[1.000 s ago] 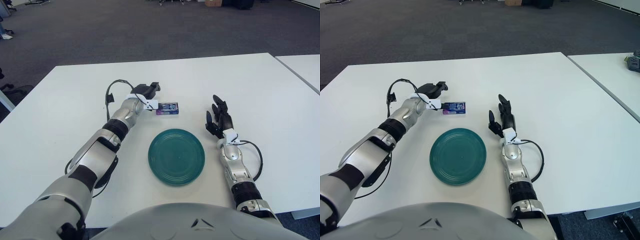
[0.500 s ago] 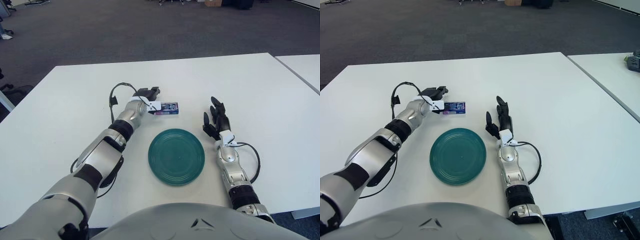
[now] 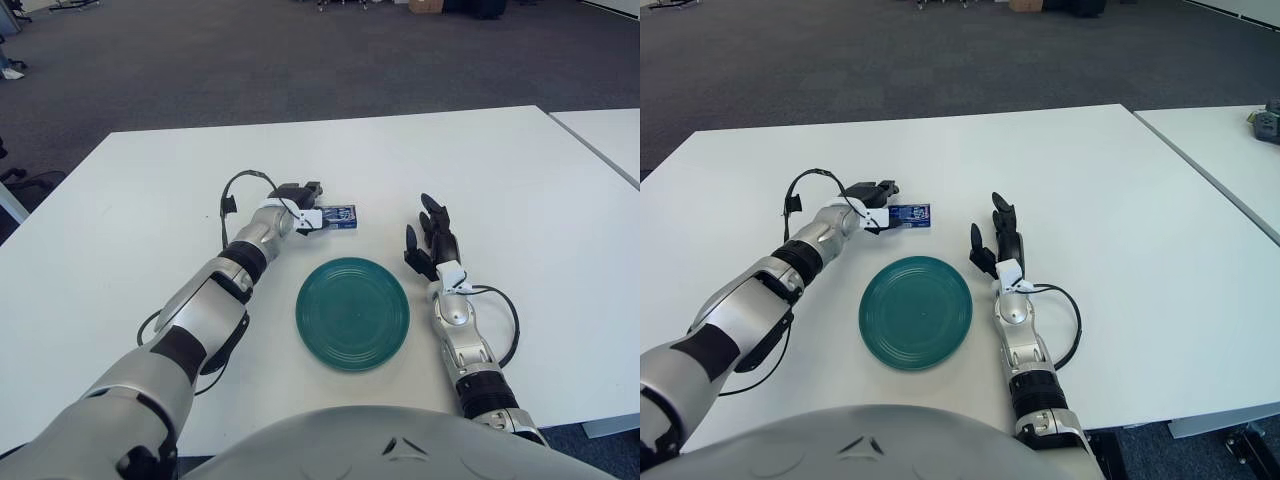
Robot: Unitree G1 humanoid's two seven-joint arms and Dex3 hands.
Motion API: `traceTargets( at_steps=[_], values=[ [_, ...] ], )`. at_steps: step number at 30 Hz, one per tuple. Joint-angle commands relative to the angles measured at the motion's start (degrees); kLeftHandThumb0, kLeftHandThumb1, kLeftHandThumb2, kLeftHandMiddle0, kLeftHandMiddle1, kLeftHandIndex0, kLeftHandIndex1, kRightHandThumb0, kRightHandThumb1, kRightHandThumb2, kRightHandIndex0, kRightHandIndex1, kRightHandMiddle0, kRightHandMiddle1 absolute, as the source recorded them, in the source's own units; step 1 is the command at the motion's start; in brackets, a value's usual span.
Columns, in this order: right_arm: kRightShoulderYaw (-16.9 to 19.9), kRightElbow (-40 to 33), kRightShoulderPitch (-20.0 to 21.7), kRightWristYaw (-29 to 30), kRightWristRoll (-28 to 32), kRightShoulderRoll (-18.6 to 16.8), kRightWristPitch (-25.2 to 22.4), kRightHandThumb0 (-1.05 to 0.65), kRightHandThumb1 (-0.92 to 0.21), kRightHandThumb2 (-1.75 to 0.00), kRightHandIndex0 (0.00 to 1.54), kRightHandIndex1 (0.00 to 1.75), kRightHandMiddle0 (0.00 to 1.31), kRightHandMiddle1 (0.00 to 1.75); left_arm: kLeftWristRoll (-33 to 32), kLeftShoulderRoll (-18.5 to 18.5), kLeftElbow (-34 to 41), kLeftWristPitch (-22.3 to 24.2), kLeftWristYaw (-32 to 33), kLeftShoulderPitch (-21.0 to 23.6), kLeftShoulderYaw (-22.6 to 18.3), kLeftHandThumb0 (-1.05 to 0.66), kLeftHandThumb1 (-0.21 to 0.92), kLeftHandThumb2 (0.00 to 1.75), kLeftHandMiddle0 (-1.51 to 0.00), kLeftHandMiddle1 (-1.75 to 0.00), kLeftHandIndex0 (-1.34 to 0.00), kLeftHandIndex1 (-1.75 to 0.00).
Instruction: Put the gum into the plate.
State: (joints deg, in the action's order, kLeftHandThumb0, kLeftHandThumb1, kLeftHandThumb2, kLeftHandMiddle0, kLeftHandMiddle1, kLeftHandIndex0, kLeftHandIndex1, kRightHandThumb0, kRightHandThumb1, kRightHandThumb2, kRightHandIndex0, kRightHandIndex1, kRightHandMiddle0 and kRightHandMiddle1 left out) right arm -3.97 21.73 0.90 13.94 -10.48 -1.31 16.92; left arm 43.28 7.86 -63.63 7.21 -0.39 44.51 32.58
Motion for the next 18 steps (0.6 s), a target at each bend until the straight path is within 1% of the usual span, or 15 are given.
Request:
traceTargets(
  at_steps=[1,13,16,18],
  values=[
    [-0.57,2.78,-3.17,0.11,-0.35,-0.91,-1.91,-0.66,-0.92,-0.78,0.26,0.02,0.0,0.49,-0.05,-0.37,-2.25,-0.56,1.47,0.59,0.57,-1.05,0.92,0.64,-0.22,-0.05,0.0,-0.67],
    [-0.52,3.19,-3.11,0.04,0.22,-1.39,-1.76,-0.65,-0.92,-0.76,0.26,0.01,0.0,0.49,0.04,-1.37,-4.42,-2.56,1.68,0.69,1.87,-1.05,0.92,0.63,-0.21,-0.03,0.0,-0.62],
    [-0.41,3.18,-3.04,0.13,0.41,-1.65,-2.0,-0.65,-0.92,-0.76,0.26,0.01,0.0,0.48,0.32,-1.99,-5.07,-2.63,2.35,0.6,2.48,-1.05,0.92,0.61,-0.19,-0.02,0.0,-0.58],
    [-0.35,3.1,-3.0,0.21,0.46,-1.8,-2.25,-0.65,-0.92,-0.76,0.26,0.01,0.0,0.48,0.51,-2.33,-5.49,-2.56,2.59,0.62,2.85,-1.05,0.92,0.61,-0.17,-0.01,0.0,-0.5]
  ],
)
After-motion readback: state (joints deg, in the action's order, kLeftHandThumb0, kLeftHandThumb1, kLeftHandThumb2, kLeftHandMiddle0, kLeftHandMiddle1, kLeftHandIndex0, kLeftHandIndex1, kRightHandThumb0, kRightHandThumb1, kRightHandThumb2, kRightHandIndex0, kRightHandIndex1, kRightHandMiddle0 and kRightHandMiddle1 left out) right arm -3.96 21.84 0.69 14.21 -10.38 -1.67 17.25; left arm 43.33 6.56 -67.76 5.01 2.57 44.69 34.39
